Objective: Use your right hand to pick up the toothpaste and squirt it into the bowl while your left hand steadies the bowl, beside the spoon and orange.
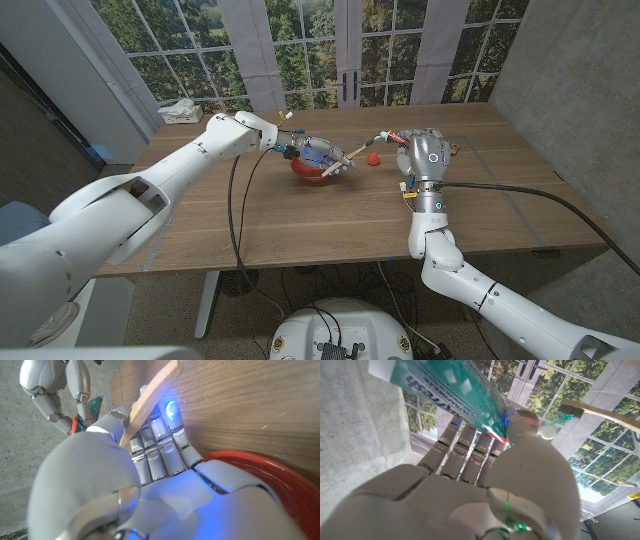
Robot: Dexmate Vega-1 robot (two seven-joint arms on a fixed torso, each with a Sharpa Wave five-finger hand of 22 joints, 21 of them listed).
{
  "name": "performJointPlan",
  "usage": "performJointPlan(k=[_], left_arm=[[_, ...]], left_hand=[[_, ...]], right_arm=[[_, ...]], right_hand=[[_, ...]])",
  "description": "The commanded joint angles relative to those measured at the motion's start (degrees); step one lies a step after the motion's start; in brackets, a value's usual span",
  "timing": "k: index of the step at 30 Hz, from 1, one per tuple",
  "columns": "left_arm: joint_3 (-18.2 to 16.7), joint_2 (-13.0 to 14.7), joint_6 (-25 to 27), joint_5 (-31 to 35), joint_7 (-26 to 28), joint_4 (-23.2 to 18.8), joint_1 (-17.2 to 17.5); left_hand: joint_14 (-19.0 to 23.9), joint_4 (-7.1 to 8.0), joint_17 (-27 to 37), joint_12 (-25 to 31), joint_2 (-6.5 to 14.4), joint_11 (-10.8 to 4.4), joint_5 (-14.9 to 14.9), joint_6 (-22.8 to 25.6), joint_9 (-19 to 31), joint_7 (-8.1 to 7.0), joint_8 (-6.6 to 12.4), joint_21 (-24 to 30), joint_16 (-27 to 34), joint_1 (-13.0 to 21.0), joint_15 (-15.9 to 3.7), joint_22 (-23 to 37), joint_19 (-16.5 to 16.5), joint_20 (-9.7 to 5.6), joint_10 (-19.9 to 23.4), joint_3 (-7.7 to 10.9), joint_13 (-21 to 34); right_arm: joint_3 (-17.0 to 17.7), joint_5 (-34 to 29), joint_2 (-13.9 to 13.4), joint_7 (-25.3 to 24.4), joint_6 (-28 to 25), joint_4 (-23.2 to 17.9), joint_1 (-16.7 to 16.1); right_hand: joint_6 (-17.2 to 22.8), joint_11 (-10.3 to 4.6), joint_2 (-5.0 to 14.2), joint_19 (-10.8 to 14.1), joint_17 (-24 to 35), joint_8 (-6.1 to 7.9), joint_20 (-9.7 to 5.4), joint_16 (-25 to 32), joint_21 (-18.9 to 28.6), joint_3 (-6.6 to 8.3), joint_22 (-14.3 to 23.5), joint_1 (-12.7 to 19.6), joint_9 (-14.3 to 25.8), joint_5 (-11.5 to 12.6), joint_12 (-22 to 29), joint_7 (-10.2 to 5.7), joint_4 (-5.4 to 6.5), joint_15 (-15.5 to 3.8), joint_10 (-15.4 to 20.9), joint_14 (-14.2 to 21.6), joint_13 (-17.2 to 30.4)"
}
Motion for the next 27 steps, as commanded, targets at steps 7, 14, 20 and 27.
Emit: performJointPlan(k=[7, 14, 20, 27], left_arm=[[0.0, -0.5, -0.7, -0.1, -0.5, 1.5, -0.4], [0.0, -0.7, -1.1, 0.1, -0.9, 2.3, -0.6], [-0.2, -0.7, -1.4, -0.1, -1.3, 2.6, -0.5], [-0.4, -0.7, -1.7, -0.3, -1.5, 2.7, -0.4]], left_hand=[[1.7, 0.0, 0.2, -0.1, 6.7, -8.96, 0.4, 1.2, 0.1, 0.61, 0.1, 0.3, 0.2, 6.7, -5.47, 0.1, -0.3, -5.09, 10.0, 0.35, 0.3], [1.6, 0.02, 0.2, -0.2, 6.7, -8.89, 0.4, 1.1, 0.2, 0.55, 0.15, 0.3, 0.1, 6.7, -5.49, 0.1, -0.3, -5.11, 10.1, 0.35, 0.2], [1.7, 0.01, 0.2, -0.2, 6.7, -8.95, 0.4, 1.2, 0.2, 0.64, 0.13, 0.3, 0.1, 6.7, -5.46, 0.1, -0.3, -5.14, 10.1, 0.35, 0.3], [1.7, -0.01, 0.2, -0.2, 6.7, -8.94, 0.4, 1.2, 0.2, 0.63, 0.14, 0.3, 0.1, 6.7, -5.49, 0.1, -0.3, -5.19, 10.1, 0.36, 0.4]], right_arm=[[3.1, 8.0, 1.1, 1.0, 2.4, -3.0, -1.3], [3.2, 8.9, 1.1, 0.8, 2.9, -2.9, -1.3], [3.6, 10.5, 1.1, 1.2, 3.9, -3.4, -1.4], [4.1, 11.8, 1.4, 1.5, 4.3, -3.9, -1.6]], right_hand=[[-1.3, -2.69, 0.48, -0.2, 0.4, -0.92, -2.22, -1.1, 0.6, 0.4, 0.0, -1.0, 0.2, 0.3, -1.3, -0.66, 1.01, -5.86, 1.3, -0.4, 3.4], [-3.9, -2.72, -0.64, -0.3, -0.1, -2.05, -1.63, -3.1, 1.0, -0.54, -0.1, -3.9, 0.2, 0.1, -3.5, -0.51, 1.76, -5.42, -1.1, -2.5, 2.3], [-4.6, -2.67, -1.08, -0.3, -0.4, -2.37, -1.38, -3.8, 1.1, -0.96, -0.1, -5.3, 0.2, 0.1, -4.4, -0.31, 2.11, -5.24, -1.8, -3.0, 1.7], [-5.3, -2.61, -1.5, -0.2, -0.9, -2.7, -1.15, -4.7, 1.2, -1.44, -0.2, -7.0, 0.2, 0.1, -5.3, -0.26, 2.59, -5.22, -2.3, -3.6, 0.9]])
